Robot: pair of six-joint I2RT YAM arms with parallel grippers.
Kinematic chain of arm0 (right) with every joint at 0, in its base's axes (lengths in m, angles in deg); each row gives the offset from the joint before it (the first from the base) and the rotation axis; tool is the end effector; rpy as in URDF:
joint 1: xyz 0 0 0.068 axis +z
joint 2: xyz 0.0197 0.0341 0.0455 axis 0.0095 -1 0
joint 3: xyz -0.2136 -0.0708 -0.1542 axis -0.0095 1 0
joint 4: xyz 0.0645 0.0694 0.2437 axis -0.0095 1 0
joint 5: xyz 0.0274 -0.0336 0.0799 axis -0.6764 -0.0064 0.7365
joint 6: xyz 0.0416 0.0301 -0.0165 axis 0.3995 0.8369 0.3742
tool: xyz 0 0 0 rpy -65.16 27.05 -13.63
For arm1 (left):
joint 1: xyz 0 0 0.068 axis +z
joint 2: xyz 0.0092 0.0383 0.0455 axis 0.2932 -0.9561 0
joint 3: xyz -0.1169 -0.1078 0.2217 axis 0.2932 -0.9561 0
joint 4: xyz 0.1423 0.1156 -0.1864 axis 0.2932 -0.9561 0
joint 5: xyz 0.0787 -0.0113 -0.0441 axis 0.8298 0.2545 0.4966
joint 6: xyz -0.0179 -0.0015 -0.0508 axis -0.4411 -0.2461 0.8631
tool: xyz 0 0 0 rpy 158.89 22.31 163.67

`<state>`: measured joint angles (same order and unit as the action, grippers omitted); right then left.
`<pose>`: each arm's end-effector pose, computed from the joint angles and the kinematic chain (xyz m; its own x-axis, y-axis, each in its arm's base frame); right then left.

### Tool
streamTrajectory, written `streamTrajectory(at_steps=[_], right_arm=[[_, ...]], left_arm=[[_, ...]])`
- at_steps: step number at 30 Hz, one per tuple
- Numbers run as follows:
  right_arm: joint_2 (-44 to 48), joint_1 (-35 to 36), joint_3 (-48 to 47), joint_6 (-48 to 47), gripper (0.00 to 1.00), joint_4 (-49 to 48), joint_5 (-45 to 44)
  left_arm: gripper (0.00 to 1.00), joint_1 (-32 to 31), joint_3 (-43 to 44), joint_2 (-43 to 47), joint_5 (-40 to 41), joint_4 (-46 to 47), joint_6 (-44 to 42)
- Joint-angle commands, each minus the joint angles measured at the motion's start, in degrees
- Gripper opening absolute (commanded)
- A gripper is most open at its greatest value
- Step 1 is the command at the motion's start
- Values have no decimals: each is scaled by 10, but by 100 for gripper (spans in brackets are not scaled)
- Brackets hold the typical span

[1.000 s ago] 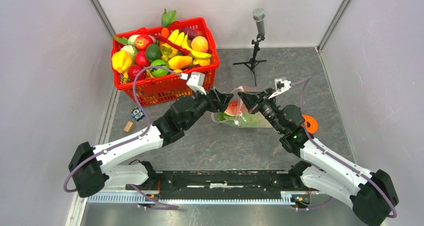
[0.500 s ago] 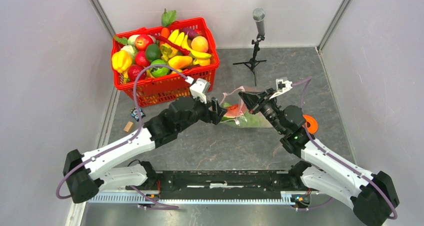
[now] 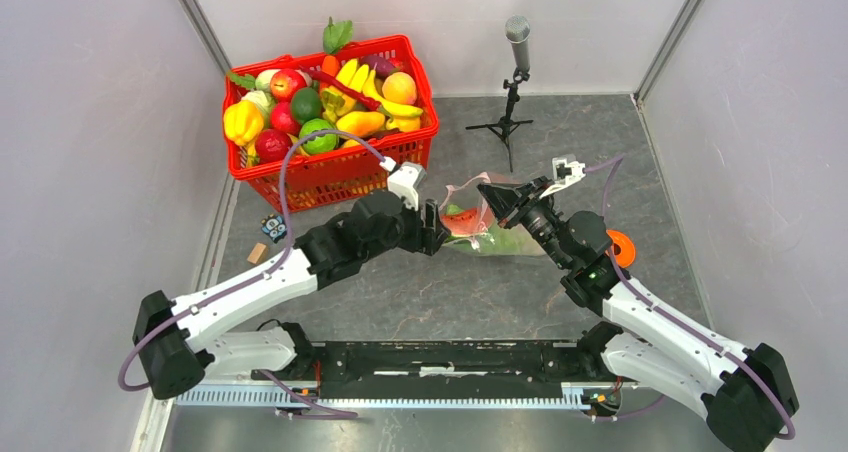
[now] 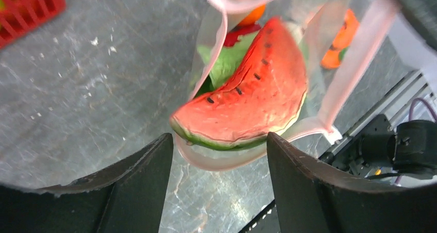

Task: Place the food in the zip-top bag and seal the zipper
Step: Place the fake fruit in the zipper food storage bag.

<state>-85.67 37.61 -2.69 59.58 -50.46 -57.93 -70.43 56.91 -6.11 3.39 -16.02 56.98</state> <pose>0.1640 0.1277 0.2998 -0.2436 0.5624 -0.7902 -0.5622 0.5820 0.5875 0.1548 -0.1983 0.3163 -0.5402 -0.0030 -0.8415 0.5178 0.7871 -0.3351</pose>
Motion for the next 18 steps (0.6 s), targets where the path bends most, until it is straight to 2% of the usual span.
streamTrajectory(at_steps=[1, 3, 8, 10, 18], right_arm=[[12, 1, -2, -2, 0, -29, 1], [13, 1, -2, -2, 0, -28, 1], [14, 1, -2, -3, 0, -26, 1], [16, 1, -1, -3, 0, -25, 1], [14, 1, 4, -1, 0, -31, 2]], left_arm=[[71, 2, -11, -19, -46, 33, 57], [68, 4, -9, -25, -47, 47, 56], [42, 6, -5, -33, -58, 79, 67], [36, 6, -7, -33, -68, 96, 71], [19, 7, 1, -47, -69, 126, 79]])
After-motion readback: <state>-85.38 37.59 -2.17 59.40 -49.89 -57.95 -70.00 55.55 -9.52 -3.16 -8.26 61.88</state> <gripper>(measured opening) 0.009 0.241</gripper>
